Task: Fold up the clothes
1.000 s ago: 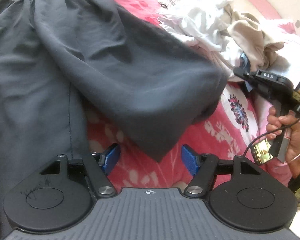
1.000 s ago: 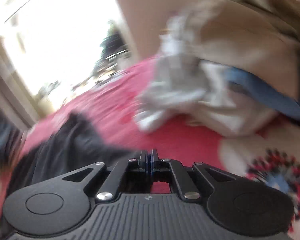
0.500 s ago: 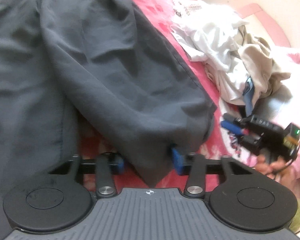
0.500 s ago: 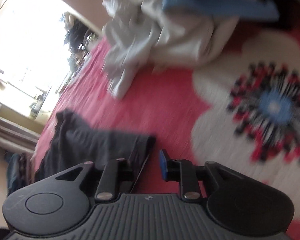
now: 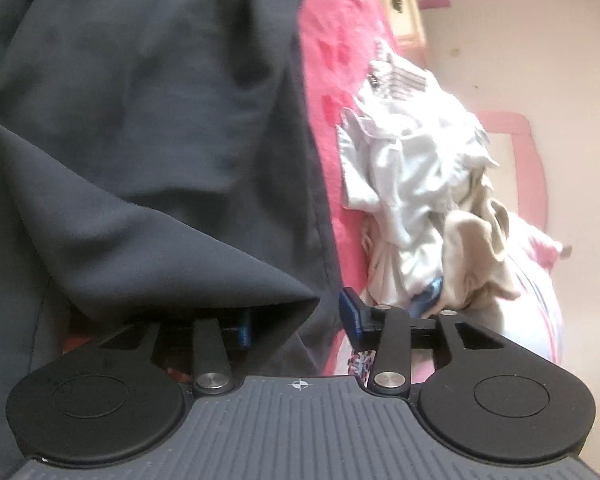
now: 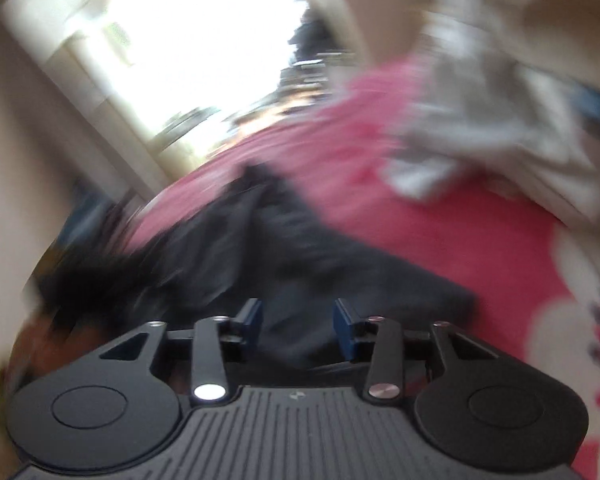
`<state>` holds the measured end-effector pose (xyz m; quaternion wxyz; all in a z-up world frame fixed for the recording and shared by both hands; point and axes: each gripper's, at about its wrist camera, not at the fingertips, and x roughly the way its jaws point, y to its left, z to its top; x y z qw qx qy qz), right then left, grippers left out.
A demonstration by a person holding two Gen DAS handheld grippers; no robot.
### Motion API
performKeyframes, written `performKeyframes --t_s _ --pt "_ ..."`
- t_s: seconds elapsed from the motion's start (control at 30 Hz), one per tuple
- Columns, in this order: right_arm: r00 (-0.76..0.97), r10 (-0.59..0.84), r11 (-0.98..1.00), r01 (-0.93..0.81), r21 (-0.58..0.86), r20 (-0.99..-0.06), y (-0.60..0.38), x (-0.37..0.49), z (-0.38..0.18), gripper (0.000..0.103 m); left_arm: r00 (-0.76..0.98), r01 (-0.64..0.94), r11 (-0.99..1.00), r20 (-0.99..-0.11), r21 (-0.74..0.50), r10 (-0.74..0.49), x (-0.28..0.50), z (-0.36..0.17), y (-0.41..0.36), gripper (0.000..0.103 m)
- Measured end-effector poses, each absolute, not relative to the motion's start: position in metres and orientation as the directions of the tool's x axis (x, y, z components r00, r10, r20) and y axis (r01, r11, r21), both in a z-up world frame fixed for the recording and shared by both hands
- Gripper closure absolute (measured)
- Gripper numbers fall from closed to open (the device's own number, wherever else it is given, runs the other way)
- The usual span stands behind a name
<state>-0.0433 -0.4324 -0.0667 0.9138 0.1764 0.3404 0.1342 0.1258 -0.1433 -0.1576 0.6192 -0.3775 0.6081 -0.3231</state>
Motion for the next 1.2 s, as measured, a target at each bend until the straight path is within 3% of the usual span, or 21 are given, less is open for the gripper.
performKeyframes --t_s 0.17,0.23,0.3,0.47,0.63,0.73,0.8,0.93,0.97,1.03,1.1,1.2 --pt "0.625 0.409 0.894 -0.419 0.156 -0.665 -0.362 -0.035 -0.078 0.046 0.03 -0.114 0.483 -0.489 -0.868 -0.872 0.131 -0.167 -0.137 0.048" --pt "0.522 0.473 0.855 -0.467 0.226 -0.71 -0.353 -0.018 -0.095 0.054 0.031 -0.115 0.481 -0.487 -0.869 -0.873 0.134 -0.167 -0.134 0.046" --pt "0.54 0.485 0.865 -0.409 0.289 -0.688 -0.368 -0.011 -0.096 0.064 0.035 -0.108 0.479 -0.484 -0.871 -0.874 0.135 -0.166 -0.132 0.044" --pt "0.639 0.48 0.866 -0.234 0.442 -0.601 -0.418 -0.002 -0.091 0.063 0.049 -0.088 0.471 -0.476 -0.878 -0.878 0.134 -0.162 -0.127 0.037" --pt "0.733 0.44 0.805 -0.066 0.589 -0.518 -0.467 0.007 -0.086 0.062 0.059 -0.135 0.431 -0.441 -0.892 -0.895 0.133 -0.169 -0.124 0.037" --pt "0.706 0.42 0.897 -0.228 0.378 -0.57 -0.425 -0.012 -0.072 0.058 0.063 -0.174 0.395 -0.411 -0.902 -0.91 0.136 -0.173 -0.125 0.037" --pt "0.693 0.381 0.919 -0.356 0.169 -0.612 -0.383 -0.027 -0.073 0.044 0.063 -0.201 0.368 -0.387 -0.908 -0.92 0.136 -0.174 -0.125 0.037" --pt "0.702 0.322 0.853 -0.506 -0.126 -0.636 -0.313 -0.042 -0.097 0.044 0.056 -0.229 0.342 -0.363 -0.912 -0.93 0.135 -0.174 -0.128 0.037" --pt "0.701 0.298 0.849 -0.504 -0.155 -0.648 -0.305 -0.039 -0.105 0.046 0.053 -0.229 0.343 -0.364 -0.911 -0.93 0.135 -0.173 -0.128 0.037" --pt "0.698 0.243 0.846 -0.492 -0.204 -0.673 -0.293 -0.031 -0.119 0.062 0.048 -0.226 0.347 -0.366 -0.91 -0.929 0.134 -0.172 -0.127 0.037" --pt "0.681 0.287 0.899 -0.435 -0.057 -0.674 -0.319 -0.023 -0.113 0.094 0.055 -0.206 0.354 -0.372 -0.912 -0.926 0.133 -0.169 -0.123 0.037" --pt "0.661 0.38 0.924 -0.31 0.225 -0.647 -0.368 -0.012 -0.098 0.099 0.065 -0.161 0.371 -0.385 -0.915 -0.921 0.133 -0.163 -0.116 0.037"
